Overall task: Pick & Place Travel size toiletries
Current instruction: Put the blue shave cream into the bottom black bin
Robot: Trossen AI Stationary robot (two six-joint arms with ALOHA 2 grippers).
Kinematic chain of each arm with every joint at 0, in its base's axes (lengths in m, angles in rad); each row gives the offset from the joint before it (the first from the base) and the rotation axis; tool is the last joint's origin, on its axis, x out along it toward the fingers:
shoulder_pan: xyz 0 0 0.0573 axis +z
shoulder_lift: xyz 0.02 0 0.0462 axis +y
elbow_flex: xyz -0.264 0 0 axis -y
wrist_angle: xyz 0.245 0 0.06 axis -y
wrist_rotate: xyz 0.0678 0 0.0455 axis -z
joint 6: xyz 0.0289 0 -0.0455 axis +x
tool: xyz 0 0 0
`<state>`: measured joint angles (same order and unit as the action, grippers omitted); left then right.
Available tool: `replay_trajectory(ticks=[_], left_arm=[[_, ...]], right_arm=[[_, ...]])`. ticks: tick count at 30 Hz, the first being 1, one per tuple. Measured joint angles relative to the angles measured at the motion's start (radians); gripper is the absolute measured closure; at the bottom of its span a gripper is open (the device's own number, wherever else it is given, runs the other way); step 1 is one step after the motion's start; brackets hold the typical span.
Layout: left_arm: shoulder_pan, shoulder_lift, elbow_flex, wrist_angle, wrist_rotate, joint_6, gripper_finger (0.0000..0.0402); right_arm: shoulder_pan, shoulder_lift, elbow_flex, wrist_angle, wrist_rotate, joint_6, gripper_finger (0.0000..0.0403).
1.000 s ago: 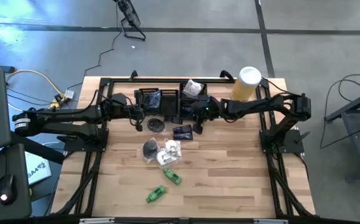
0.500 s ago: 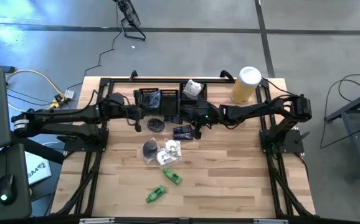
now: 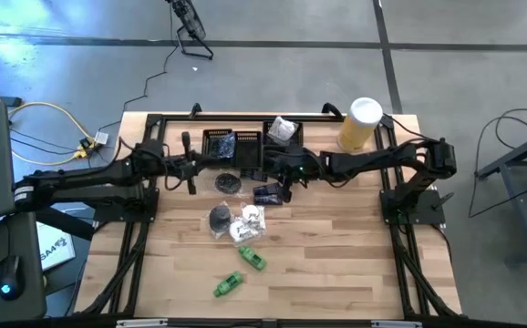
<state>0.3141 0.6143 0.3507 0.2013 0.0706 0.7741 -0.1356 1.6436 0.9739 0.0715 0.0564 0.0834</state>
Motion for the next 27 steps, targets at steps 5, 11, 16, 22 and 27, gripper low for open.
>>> replay_trajectory(ticks=[5, 11, 16, 22, 27], left_arm=[[0.0, -0.056, -0.112, 0.135, 0.001, -0.054, 0.0402], [0.0, -0.128, -0.118, 0.029, 0.001, -0.079, 0.0402], [0.0, -0.18, -0.117, 0.009, 0.001, -0.048, 0.0402], [0.0, -0.188, -0.117, 0.005, 0.001, -0.054, 0.0402], [0.0, -0.188, -0.117, 0.01, 0.001, -0.072, 0.0402]], right_arm=[[0.0, 0.0, 0.041, -0.042, -0.013, -0.01, 0.0401], [0.007, 0.0, 0.049, -0.081, 0.006, -0.009, 0.0401], [0.011, 0.0, 0.049, -0.096, -0.011, -0.009, 0.0401], [0.037, 0.012, 0.055, -0.082, 0.003, -0.046, 0.0399], [0.057, 0.028, 0.227, -0.181, 0.014, -0.094, 0.04]])
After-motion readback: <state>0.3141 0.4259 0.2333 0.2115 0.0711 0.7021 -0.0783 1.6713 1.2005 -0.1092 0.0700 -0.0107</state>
